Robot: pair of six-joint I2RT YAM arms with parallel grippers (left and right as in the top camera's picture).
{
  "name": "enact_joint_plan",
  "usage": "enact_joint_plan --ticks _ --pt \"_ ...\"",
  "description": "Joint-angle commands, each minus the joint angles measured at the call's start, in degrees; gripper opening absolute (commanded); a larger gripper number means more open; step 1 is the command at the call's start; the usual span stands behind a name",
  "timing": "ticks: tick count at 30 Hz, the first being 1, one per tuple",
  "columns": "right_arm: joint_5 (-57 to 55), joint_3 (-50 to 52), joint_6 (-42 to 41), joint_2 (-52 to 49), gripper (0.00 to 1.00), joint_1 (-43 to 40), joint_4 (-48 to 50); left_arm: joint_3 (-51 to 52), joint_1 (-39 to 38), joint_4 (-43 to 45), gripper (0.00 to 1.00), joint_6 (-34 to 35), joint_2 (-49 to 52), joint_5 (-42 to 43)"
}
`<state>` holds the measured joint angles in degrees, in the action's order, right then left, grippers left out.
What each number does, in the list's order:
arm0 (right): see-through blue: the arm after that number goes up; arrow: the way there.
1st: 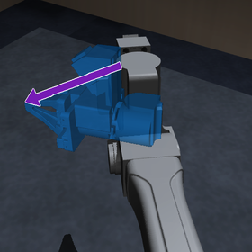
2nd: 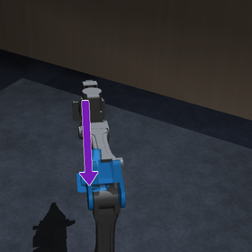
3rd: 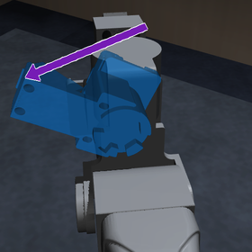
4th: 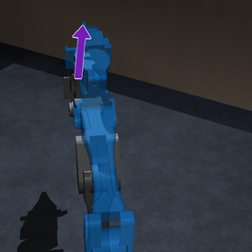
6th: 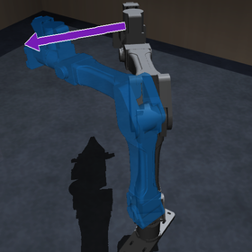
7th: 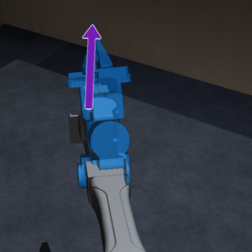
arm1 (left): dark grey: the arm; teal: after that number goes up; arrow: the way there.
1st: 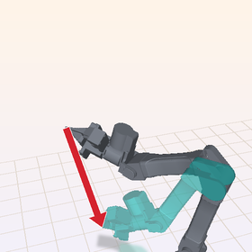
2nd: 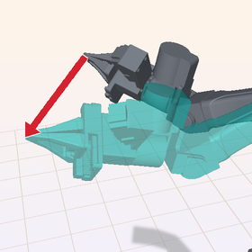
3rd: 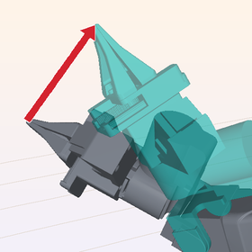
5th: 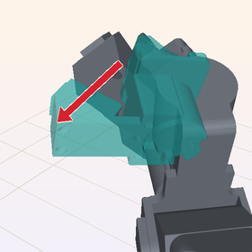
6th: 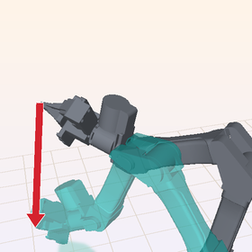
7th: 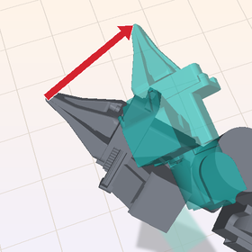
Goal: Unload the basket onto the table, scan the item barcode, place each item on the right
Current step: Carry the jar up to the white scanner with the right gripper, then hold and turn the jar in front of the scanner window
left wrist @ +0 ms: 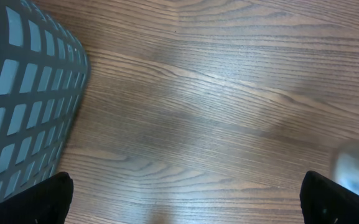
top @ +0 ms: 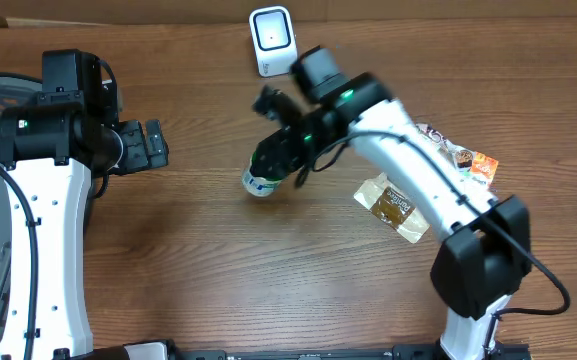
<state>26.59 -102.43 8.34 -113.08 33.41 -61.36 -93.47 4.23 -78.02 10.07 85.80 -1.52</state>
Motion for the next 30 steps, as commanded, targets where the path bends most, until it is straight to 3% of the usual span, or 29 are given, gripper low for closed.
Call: enact_joint_plan --ticks 1,8,10,18,30 --pt "-26.7 -0.2 -4.1 0.4 0.48 2.8 4.5 -0.5 0.3 0.1 0.99 -0.4 0.1 0.5" --pt "-42.2 0.3 -3.3 -5.2 0.45 3.9 18.2 -0.5 0.3 0.1 1.0 -0.4 0.1 0.5" --pt "-45.4 0.3 -0.3 -6.7 0.51 3.2 22.0 -0.5 0.3 0.1 1.0 -0.4 0.1 0.5" --pt "-45.6 0.3 20.0 -8.5 0.48 -0.2 42.2 -0.5 0.3 0.1 1.0 -0.4 0.1 0.5" --pt "-44.5 0.3 28.9 -10.1 0.45 -4.3 66.1 -0.5 0.3 0.1 0.99 -0.4 0.1 0.5"
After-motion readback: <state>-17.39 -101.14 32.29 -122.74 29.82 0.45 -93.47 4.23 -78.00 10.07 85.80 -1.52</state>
